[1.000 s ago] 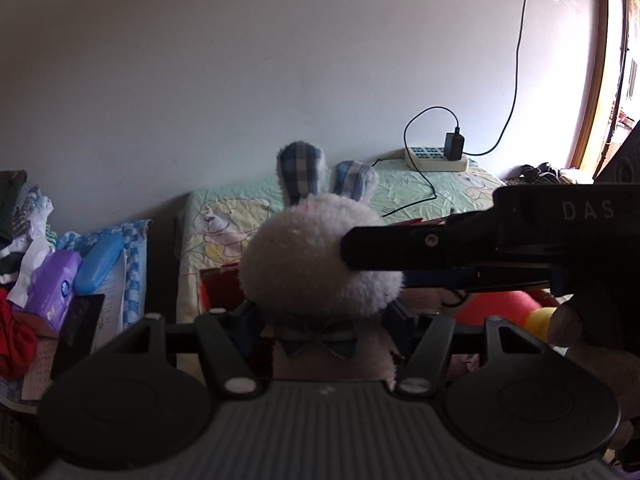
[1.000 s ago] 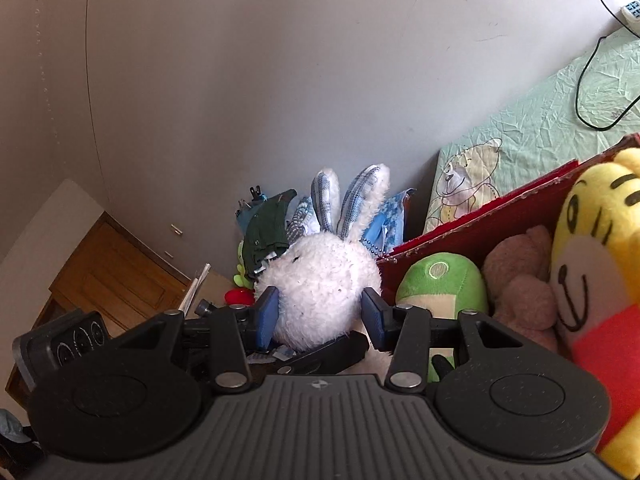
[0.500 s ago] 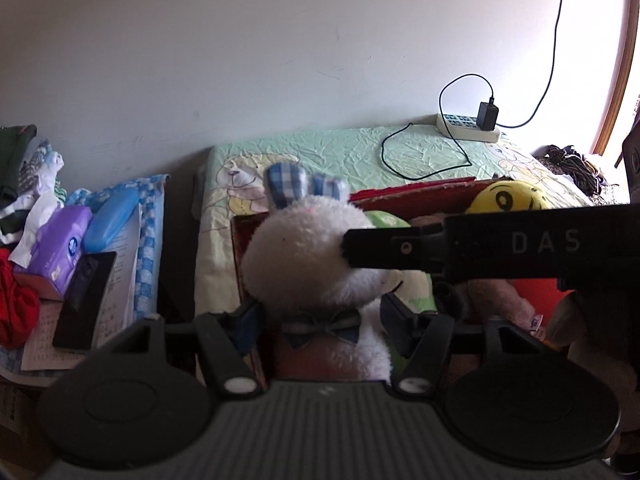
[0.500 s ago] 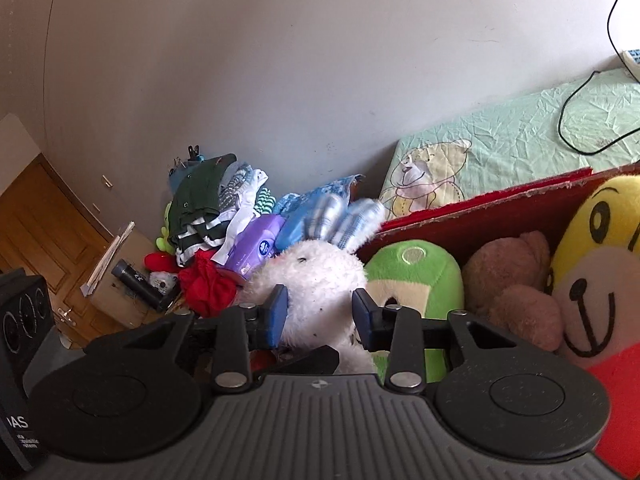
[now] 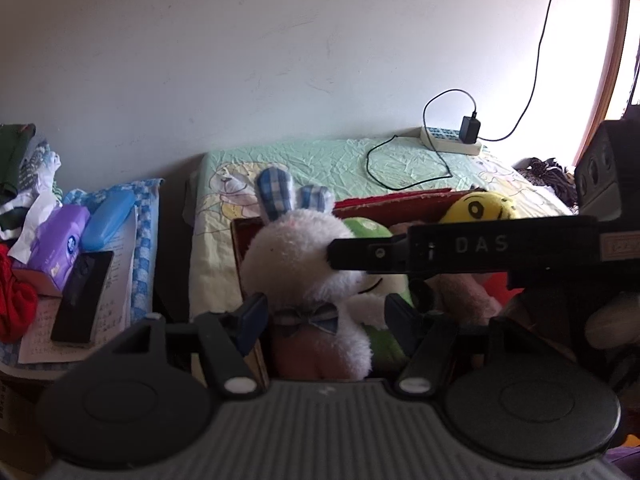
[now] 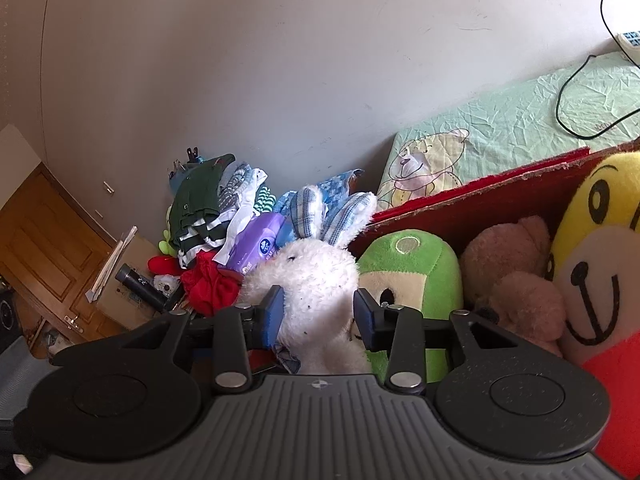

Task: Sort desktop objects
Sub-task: 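Carry the white bunny in the right gripper over the red box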

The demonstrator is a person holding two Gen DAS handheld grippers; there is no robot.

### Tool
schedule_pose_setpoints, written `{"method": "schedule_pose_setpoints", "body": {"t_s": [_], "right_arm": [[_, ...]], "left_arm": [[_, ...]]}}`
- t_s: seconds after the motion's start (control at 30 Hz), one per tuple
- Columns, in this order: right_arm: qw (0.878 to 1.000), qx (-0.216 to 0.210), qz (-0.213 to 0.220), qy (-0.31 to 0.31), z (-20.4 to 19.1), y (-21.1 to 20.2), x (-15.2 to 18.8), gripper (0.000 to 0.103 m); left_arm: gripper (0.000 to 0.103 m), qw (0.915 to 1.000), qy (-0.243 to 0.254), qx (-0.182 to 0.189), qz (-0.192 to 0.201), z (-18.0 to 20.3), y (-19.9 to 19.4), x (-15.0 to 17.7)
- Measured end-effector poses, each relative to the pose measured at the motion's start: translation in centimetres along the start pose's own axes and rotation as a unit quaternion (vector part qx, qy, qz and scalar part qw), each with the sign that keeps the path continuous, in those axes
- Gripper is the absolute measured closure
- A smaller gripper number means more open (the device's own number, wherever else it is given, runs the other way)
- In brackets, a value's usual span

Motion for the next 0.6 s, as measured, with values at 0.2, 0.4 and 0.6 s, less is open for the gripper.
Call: {"method": "schedule_pose_setpoints", "body": {"t_s": [0.2,0.4,0.6], "right_arm": [[1.0,-0.021,0.007,-0.005,-0.7,-0.4,-0.3,0.072],[0.999,-0.033,0.015,-0.011,-1.0,-0.7,-0.7,0.081],[0.999,-0.038,0.001,-0.004,-0.7,-0.1,-0.7,0.081]], "left_arm": [[0.031,0.9999,0.01,0.003,-0.01,1.5,1.1,0.2],[0.027,0.9995,0.0,0.023,-0.019,1.9,2.7,0.5],[0.016,0.9986,-0.011,0.042,-0.029,1.0,4.0,0.8]]}}
Point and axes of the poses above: each gripper's, at about its wrist camera, not at the fingertips, and y roughly the way its jaws point, z to its right, x to its underside, the point moved 10 cm from there along y, roughly the way its jaws point, and after that the axes turned 5 degrees about y, right-handed, at the moved point
